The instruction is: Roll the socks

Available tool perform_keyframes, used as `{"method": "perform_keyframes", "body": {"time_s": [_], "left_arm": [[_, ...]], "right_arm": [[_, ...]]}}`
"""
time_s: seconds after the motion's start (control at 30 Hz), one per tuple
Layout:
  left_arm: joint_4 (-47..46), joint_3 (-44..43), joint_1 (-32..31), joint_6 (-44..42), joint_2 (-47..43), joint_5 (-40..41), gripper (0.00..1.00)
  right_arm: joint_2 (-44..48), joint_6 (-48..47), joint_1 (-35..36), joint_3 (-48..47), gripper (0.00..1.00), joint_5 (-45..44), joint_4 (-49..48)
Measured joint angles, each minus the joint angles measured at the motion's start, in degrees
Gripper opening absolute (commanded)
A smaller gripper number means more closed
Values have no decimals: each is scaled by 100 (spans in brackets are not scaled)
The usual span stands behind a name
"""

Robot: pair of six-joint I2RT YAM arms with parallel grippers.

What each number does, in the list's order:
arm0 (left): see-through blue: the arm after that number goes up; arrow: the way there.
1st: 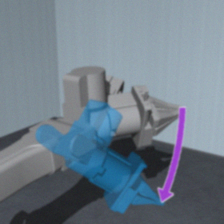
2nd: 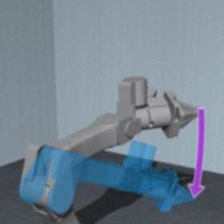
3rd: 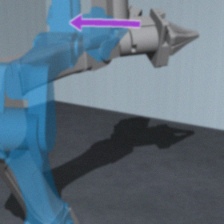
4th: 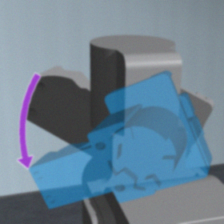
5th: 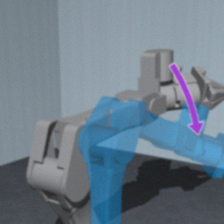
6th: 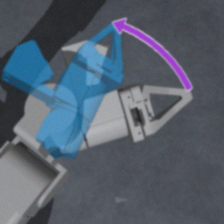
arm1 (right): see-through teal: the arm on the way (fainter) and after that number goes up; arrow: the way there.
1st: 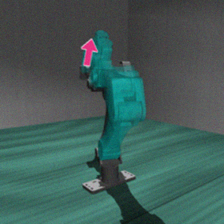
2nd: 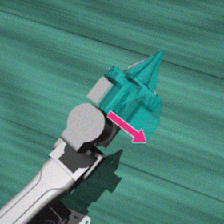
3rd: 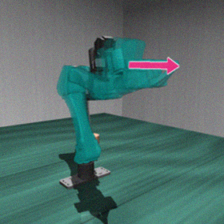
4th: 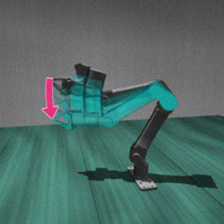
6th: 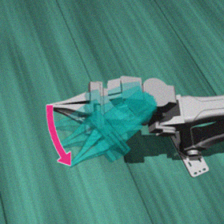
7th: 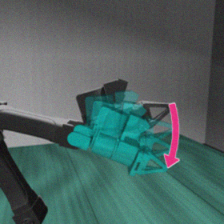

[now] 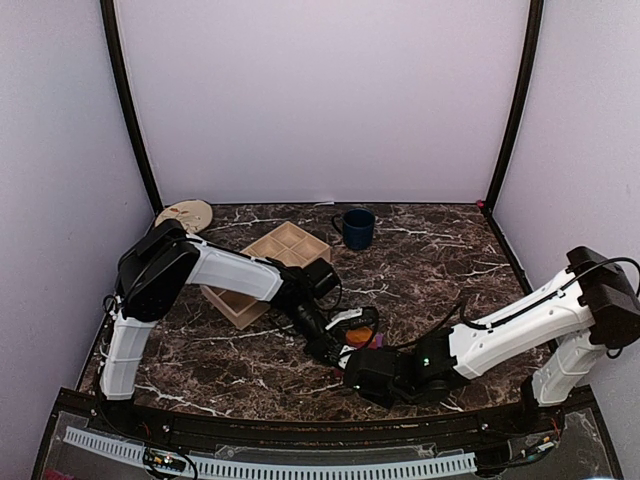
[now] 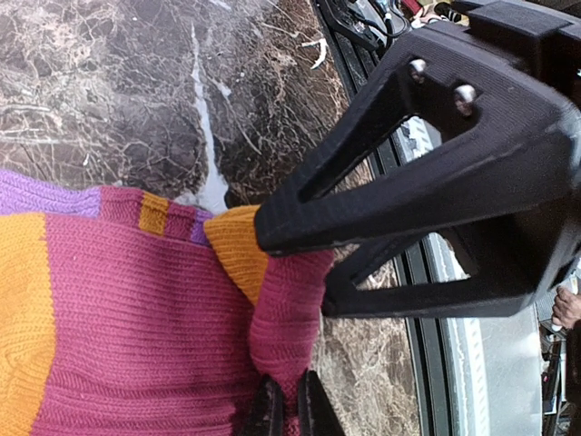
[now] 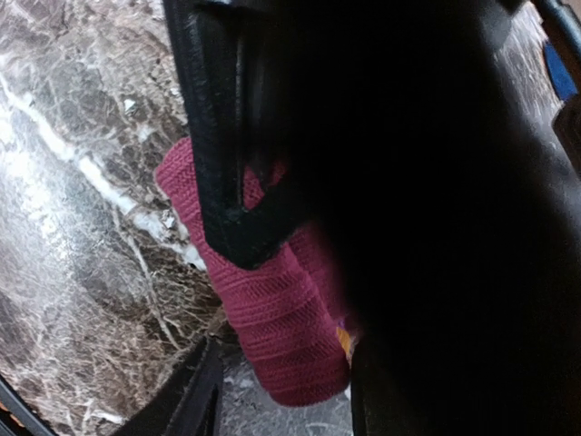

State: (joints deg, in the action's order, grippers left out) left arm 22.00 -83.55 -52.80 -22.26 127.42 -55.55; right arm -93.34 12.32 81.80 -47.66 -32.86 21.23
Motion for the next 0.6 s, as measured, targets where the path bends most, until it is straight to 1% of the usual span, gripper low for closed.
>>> {"method": "perform_keyframes", "body": {"time_s": [0.17, 0.3, 0.43, 0.47, 0.53, 0.6], "left_arm": [[2, -4, 13, 2, 9, -33, 1], [7, -15, 22, 2, 33, -66, 2], [46, -55, 31, 4, 61, -90, 6], [48, -61, 31, 4, 66, -92, 9], [50, -66, 31, 13, 74, -96, 21], [42, -70, 33, 48, 79, -90, 30]], "right_arm": [[-2, -111, -98, 76, 39, 177, -72], [-35, -177, -208, 76, 34, 350, -131], [-96, -234, -313, 76, 21, 529, -184], [-105, -251, -334, 76, 18, 586, -195], [-111, -284, -367, 76, 13, 660, -199], [-114, -299, -400, 76, 9, 741, -219]]}}
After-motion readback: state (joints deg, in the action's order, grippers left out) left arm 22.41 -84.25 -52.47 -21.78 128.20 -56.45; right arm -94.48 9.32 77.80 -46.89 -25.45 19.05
